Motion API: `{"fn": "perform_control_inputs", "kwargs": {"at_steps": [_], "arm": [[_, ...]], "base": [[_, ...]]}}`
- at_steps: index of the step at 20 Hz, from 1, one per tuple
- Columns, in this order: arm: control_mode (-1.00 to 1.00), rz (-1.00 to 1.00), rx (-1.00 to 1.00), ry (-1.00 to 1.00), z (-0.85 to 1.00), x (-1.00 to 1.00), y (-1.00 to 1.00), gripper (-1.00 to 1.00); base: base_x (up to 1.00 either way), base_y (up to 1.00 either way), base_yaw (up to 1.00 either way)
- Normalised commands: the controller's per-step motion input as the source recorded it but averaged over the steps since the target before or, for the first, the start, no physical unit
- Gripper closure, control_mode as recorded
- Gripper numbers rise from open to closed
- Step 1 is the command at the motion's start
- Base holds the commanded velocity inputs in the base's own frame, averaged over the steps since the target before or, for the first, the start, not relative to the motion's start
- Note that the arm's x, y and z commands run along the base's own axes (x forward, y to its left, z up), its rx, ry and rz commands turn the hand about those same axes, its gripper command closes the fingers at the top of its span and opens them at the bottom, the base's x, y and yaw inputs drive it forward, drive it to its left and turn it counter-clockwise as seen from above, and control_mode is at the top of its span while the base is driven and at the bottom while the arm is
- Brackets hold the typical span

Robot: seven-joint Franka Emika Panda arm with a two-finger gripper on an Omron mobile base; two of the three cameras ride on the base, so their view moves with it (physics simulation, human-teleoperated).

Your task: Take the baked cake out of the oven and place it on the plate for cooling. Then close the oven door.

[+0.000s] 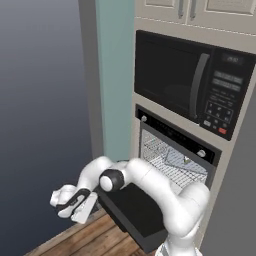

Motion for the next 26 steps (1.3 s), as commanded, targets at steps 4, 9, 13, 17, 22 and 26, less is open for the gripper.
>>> {"fn": "perform_control_inputs", "kwargs": {"at_steps": [4,9,13,17,22,26], "arm": [[-1.00,0.00,0.05,-0.14,0.42,-0.20,0.34,-1.00],[-1.00,-0.07,0.56,-0.33,0.94,-0.20,-0.78,-1.00],[-1.00,-0.16,0.68,-0.32,0.88,-0.02,-0.94,-1.00],[-1.00,0.01,0.69,-0.21,0.40,-0.66,-1.00,-1.00],[-1.00,0.13,0.53,-0.14,0.52,-1.00,-1.00,-1.00],[-1.00,0.00,0.57,-0.32,0.96,-0.74,-0.99,-1.00]], "base": [[0.00,0.00,0.00],[0.00,0.00,0.00],[0.00,0.00,0.00],[0.00,0.00,0.00],[0.00,0.00,0.00],[0.00,0.00,0.00]]}}
